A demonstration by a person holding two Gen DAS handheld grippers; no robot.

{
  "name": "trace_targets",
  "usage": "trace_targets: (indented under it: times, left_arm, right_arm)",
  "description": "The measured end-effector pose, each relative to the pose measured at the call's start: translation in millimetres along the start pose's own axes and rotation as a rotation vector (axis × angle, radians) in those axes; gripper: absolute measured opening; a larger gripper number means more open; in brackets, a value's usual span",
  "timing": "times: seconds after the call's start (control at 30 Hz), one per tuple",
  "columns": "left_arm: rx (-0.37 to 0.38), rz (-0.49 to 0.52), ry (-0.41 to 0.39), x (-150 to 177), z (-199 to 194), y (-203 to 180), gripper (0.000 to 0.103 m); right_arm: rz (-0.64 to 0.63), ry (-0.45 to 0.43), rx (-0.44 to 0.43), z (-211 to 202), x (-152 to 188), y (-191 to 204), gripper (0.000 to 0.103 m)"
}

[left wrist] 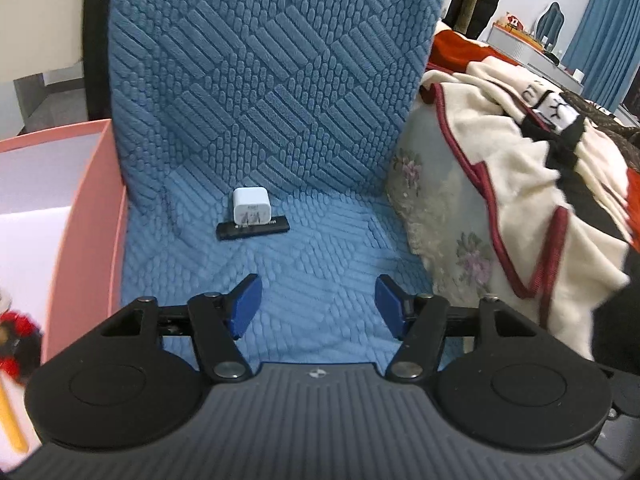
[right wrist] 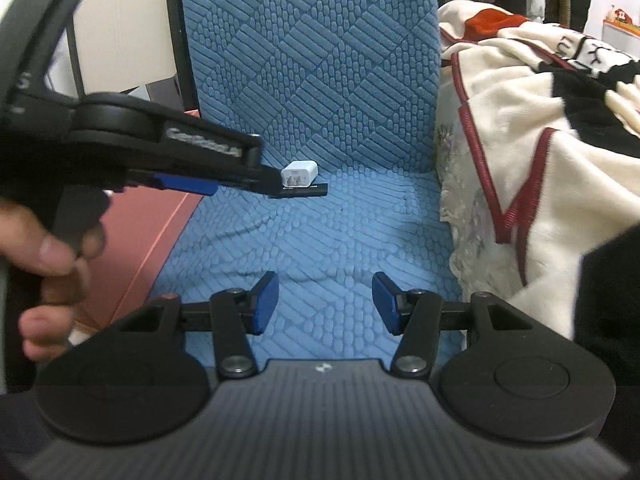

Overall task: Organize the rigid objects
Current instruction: 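Grasp the small white cube charger with the left gripper while the right grasps the black USB stick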

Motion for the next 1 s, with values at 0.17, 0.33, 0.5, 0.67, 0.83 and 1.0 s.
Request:
trace_targets:
  times: [0.17,0.33,0.5,0.67,0.83,1.0]
  left_arm:
    - [-0.028,-0.032,-0.003,-17,43,6,0.069]
    - [-0.058,-0.021,0.009,-34,80,14,0.069]
    - [-0.064,0.003,0.028,-46,121,19,0.069]
    - [-0.075,0.033,0.078,-56,158,21,0.069]
    - [-0.093,0.052,0.101,-65,187,22,0.069]
    - [-0.068,0.063,0.146,-66,207,28,0.057]
  right_arm:
    - [-0.006,0.003,-0.039,25,-11,-8,0.055]
    - [-0.029,0.009,-0.054,52,-24,-17,0.055]
    - [-0.028,0.014,-0.106,90,-31,-25,0.055]
    - [-0.039,0.044,-0.159,129,-36,-31,0.055]
    - [-0.037,0.026,-0.182,158,-47,-32,0.062]
    - [-0.066,0.018,-0.177,184,-55,-30,0.068]
Point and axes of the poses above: each gripper's, at about its wrist camera, not at the fingertips, and z roughly the way its jaws point, y to its left, x to its underside, the point moved 8 cm from there along z, roughly the way its jaws point, and after that the axes turned 12 degrees about -x, right-handed, at the moved point
